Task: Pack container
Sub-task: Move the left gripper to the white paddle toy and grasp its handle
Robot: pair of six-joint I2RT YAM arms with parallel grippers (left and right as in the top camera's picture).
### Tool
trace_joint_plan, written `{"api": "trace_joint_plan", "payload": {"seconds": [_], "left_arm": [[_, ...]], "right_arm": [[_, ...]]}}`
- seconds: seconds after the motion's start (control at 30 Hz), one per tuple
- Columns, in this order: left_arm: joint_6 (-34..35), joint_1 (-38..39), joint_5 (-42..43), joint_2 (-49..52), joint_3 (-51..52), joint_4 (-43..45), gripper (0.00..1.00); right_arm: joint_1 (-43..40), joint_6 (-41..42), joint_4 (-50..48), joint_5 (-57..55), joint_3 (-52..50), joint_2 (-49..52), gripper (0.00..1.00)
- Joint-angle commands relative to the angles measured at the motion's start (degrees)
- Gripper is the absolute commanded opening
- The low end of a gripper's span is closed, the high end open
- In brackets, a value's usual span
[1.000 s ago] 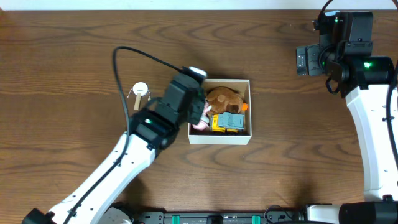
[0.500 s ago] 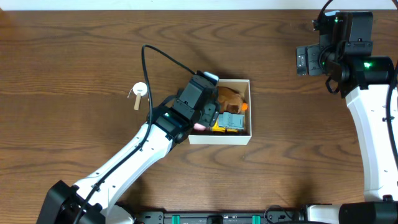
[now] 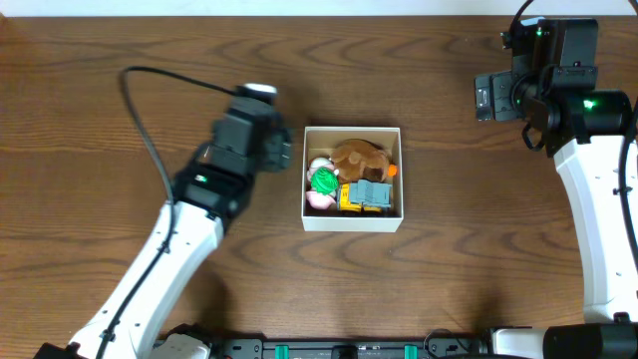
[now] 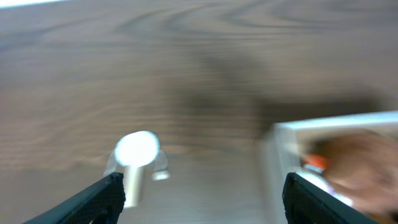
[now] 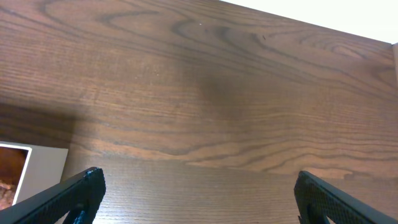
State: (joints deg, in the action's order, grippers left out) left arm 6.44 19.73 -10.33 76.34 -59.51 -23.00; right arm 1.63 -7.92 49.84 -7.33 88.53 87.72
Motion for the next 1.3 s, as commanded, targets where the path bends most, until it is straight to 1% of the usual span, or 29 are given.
{"api": "trace_joint_plan", "payload": {"seconds": [0.0, 0.13, 0.17, 0.3, 0.43, 0.57, 0.7, 0.93, 1.0, 1.13, 1.27], "left_arm": [[2.03, -6.38, 1.03, 1.62, -1.03, -0.11, 0.81], [2.03, -11.50, 8.13, 5.53, -1.01, 1.77, 0.81], [2.03, -12.24, 8.68, 6.93, -1.01, 2.38, 0.81], [1.99, -13.57, 8.63, 12.94, -1.01, 4.26, 0.81], [1.97, -13.73, 8.37, 19.23, -1.01, 3.54, 0.81], [1.97, -13.99, 8.15, 23.39, -1.01, 2.93, 0.81], [1.97, -15.23, 8.07, 25.27, -1.01, 2.69, 0.81], [1.92, -17.20, 8.07, 25.59, -0.61, 2.49, 0.80], [0.63, -17.25, 8.28, 25.81, -0.59, 2.49, 0.77], [-0.68, -17.25, 8.41, 26.80, -0.48, 2.49, 0.75], [-0.87, -17.27, 8.39, 27.41, -0.46, 2.49, 0.68]], "right_arm": [[-0.17, 0.61, -0.09, -0.15, 0.28, -0.37, 0.99], [-0.17, 0.61, -0.09, -0.15, 0.28, -0.37, 0.99], [-0.17, 0.61, -0.09, -0.15, 0.28, -0.37, 0.99], [-0.17, 0.61, -0.09, -0.15, 0.28, -0.37, 0.99], [-0.17, 0.61, -0.09, -0.15, 0.28, -0.37, 0.99], [-0.17, 0.61, -0.09, -0.15, 0.28, -0.37, 0.99], [-0.17, 0.61, -0.09, -0.15, 0.28, -0.37, 0.99], [-0.17, 0.61, -0.09, -0.15, 0.28, -0.37, 0.99], [-0.17, 0.59, -0.09, -0.15, 0.28, -0.37, 0.99], [-0.17, 0.61, -0.09, -0.15, 0.28, -0.37, 0.99], [-0.17, 0.61, -0.09, -0.15, 0.28, -0.37, 0.99]]}}
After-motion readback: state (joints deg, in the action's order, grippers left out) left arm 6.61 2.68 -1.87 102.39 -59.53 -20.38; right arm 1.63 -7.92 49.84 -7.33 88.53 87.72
